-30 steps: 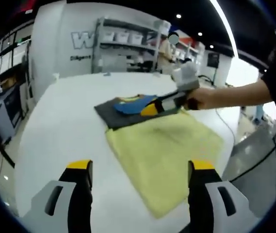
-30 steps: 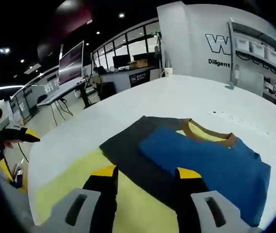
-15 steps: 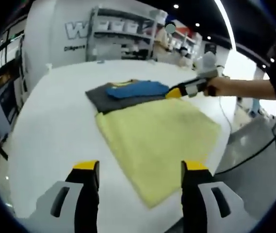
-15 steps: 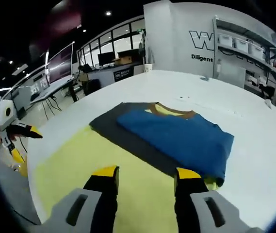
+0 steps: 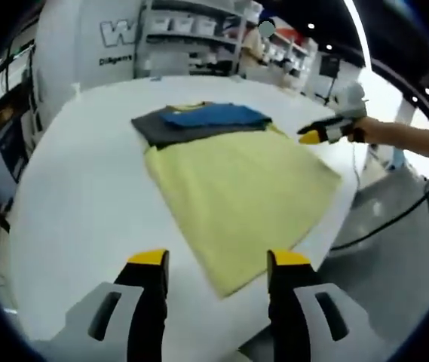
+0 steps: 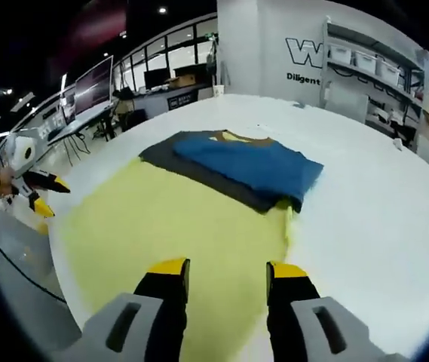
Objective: Fold the garment on the visible template until the final outline fits inside the template.
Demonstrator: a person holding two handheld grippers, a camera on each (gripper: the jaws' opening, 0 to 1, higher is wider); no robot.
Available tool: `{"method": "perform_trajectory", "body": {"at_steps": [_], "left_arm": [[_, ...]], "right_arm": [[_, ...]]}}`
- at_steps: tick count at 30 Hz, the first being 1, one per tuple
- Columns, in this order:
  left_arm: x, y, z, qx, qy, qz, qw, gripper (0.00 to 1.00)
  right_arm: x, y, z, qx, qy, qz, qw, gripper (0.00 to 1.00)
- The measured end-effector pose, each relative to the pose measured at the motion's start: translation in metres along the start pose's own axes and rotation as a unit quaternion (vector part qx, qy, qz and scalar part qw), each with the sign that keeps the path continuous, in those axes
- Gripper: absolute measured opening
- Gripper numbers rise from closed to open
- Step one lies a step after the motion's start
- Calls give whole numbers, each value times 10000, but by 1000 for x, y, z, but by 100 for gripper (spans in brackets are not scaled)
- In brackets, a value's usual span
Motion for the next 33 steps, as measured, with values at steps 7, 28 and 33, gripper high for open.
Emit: {"method": "perform_trajectory", "body": {"at_steps": [7, 28, 33], "left_arm": [[4, 16, -4, -430, 52, 257, 9987, 41], [1, 24, -16, -1088, 44, 247, 9937, 18], [0, 28, -13, -1537, -133, 145, 9879, 11]], "right_arm": [[-28, 23, 4, 75, 8, 176, 9998, 32], [-61, 75, 21, 594, -32, 815, 9949, 27], [-63, 80, 22, 748, -63, 902, 9931, 22]]}}
Point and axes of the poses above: the point that each gripper's makers call its tool centre point, and the gripper's own axes: x roughly forward along the fingers, z roughly to its left, y roughly out of its underside, the point moved 10 cm from there along -x, roughly backward along the fingers, and after that the axes turned 7 degrees about -x, right-handed, at the moved point
